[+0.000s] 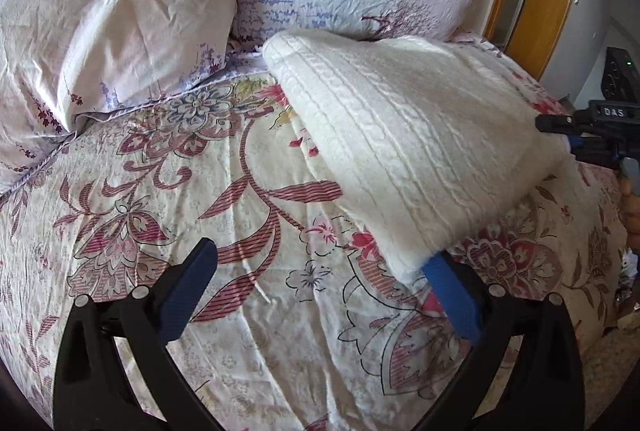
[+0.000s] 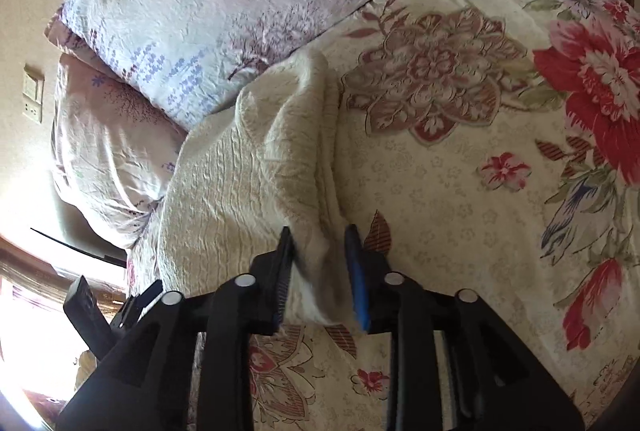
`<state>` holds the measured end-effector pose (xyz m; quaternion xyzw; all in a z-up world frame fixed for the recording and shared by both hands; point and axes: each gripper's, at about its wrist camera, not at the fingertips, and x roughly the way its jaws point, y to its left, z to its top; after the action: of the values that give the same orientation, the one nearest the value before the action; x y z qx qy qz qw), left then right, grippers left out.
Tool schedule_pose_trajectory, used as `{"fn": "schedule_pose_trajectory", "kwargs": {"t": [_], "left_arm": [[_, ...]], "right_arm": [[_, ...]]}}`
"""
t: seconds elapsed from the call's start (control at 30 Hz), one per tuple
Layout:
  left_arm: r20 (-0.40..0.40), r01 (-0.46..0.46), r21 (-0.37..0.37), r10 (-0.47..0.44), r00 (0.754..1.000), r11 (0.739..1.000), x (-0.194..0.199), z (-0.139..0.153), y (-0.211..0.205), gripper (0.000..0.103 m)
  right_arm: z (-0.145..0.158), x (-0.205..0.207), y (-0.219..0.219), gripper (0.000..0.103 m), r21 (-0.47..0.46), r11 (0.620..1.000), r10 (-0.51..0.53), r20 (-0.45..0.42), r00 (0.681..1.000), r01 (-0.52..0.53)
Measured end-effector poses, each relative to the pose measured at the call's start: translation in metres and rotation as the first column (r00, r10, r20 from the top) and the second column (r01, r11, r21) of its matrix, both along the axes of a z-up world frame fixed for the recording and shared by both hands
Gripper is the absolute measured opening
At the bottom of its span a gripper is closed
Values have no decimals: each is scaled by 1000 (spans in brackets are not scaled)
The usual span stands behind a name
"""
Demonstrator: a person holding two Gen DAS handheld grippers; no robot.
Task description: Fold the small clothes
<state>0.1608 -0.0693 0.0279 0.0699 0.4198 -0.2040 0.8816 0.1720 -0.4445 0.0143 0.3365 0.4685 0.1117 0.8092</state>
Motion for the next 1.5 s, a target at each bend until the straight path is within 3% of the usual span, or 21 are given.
{"fn": "schedule_pose_trajectory", "kwargs": {"t": [0.03, 0.13, 0.3, 0.4, 0.47, 0.5, 0.53, 0.6, 0.7, 0.8, 0.83, 0.87, 0.9, 0.93, 1.17, 1.33, 1.5], "left_arm": [[4, 8, -34, -8, 1000, 999, -3, 6, 7, 100], [11, -4, -152, 6, 1000, 988, 2, 23, 26, 100], [-81, -75, -284, 54, 995, 956, 59, 31, 27, 100], [-169, -104, -284, 57, 984, 953, 95, 22, 13, 100], [-191, -106, -271, 54, 980, 957, 110, 18, 3, 100], [-198, -102, -270, 49, 979, 958, 115, 16, -1, 100], [-201, -100, -262, 47, 978, 960, 119, 15, -4, 100], [-209, -95, -236, 45, 977, 967, 125, 12, -12, 100], [-208, -85, -208, 41, 977, 975, 128, 8, -20, 100], [-215, -75, -204, 30, 976, 976, 131, 4, -22, 100], [-220, -74, -205, 27, 975, 976, 132, 3, -23, 100], [-225, -73, -207, 25, 974, 976, 133, 2, -24, 100], [-230, -73, -208, 24, 973, 975, 135, 1, -25, 100], [-237, -73, -209, 22, 971, 975, 137, -1, -26, 100], [-269, -68, -212, 9, 963, 975, 146, -11, -44, 100], [-288, -74, -226, 6, 958, 971, 148, -17, -48, 100], [-305, -68, -246, -11, 952, 967, 147, -22, -47, 100]], "right_arm": [[6, 2, -5, 47, 5, 1000, -16, 20, 1000, 16], [17, 22, -17, 47, 50, 998, -48, 37, 998, 46], [5, 76, -20, 46, 130, 991, -41, -27, 999, 44], [-6, 97, -16, 43, 159, 987, -24, -66, 998, 34], [-8, 106, -11, 35, 159, 987, -6, -69, 998, 17], [-8, 110, -9, 26, 156, 988, 0, -63, 998, 10], [-7, 114, -8, 8, 136, 991, -1, -57, 998, 9], [-8, 116, -8, 8, 60, 997, -35, -72, 997, 39], [-19, 117, -7, 8, 50, 998, -41, -104, 994, 47], [-13, 112, -10, 13, 106, 994, -26, -81, 996, 34], [-10, 109, -12, 27, 123, 992, -24, -78, 997, 34], [-7, 106, -15, 56, 135, 990, -22, -74, 997, 32], [-4, 104, -19, 69, 133, 990, -28, -76, 997, 38], [-2, 101, -22, 76, 133, 990, -33, -78, 996, 43], [-18, 98, -19, 76, 221, 975, 60, -152, 986, -25], [-22, 98, -7, 76, 275, 959, 113, -152, 982, -68], [-33, 97, 6, 63, 371, 920, 197, -159, 967, -127]]}}
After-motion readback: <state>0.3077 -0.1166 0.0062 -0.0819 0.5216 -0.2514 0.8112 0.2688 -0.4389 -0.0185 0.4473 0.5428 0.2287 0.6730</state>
